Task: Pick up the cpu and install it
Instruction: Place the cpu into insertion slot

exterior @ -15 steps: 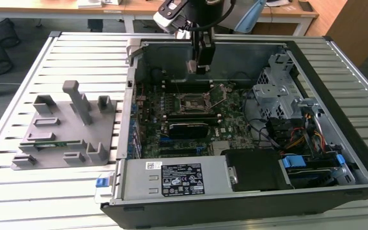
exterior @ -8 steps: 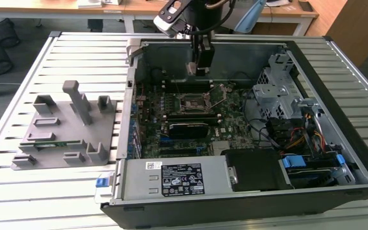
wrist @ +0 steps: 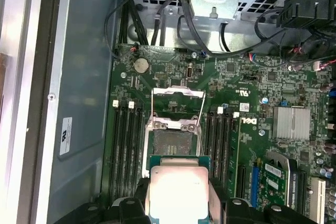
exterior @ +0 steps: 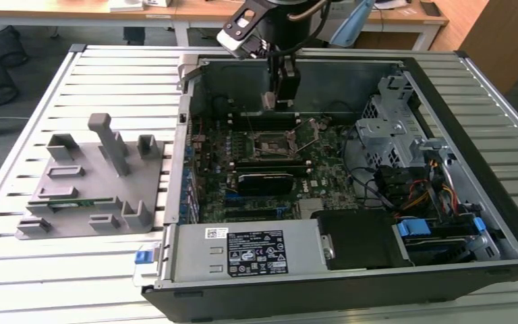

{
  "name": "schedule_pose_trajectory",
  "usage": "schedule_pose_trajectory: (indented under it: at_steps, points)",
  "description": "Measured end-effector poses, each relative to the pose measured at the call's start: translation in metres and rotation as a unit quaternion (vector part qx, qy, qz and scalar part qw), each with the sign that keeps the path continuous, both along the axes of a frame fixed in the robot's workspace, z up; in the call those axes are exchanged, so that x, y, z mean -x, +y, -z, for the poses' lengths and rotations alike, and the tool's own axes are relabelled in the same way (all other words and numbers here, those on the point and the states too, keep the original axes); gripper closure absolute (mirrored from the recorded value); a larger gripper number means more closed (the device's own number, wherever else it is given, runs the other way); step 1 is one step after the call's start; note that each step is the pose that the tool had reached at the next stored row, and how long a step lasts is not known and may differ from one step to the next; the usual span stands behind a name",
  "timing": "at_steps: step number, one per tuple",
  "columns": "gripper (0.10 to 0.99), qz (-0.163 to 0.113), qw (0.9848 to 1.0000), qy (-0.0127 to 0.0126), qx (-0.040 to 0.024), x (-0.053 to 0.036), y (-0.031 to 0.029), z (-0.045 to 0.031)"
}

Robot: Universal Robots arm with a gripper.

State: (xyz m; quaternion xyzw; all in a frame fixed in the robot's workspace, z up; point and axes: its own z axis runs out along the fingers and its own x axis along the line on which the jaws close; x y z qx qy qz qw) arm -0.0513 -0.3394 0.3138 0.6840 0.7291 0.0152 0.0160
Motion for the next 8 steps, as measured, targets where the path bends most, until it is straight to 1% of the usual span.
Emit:
schedule_pose_trajectory:
  at_steps: [8]
  points:
    - [0.557,0.0,1.0,0.0008,0.0,-0.0003,0.0015,0.008]
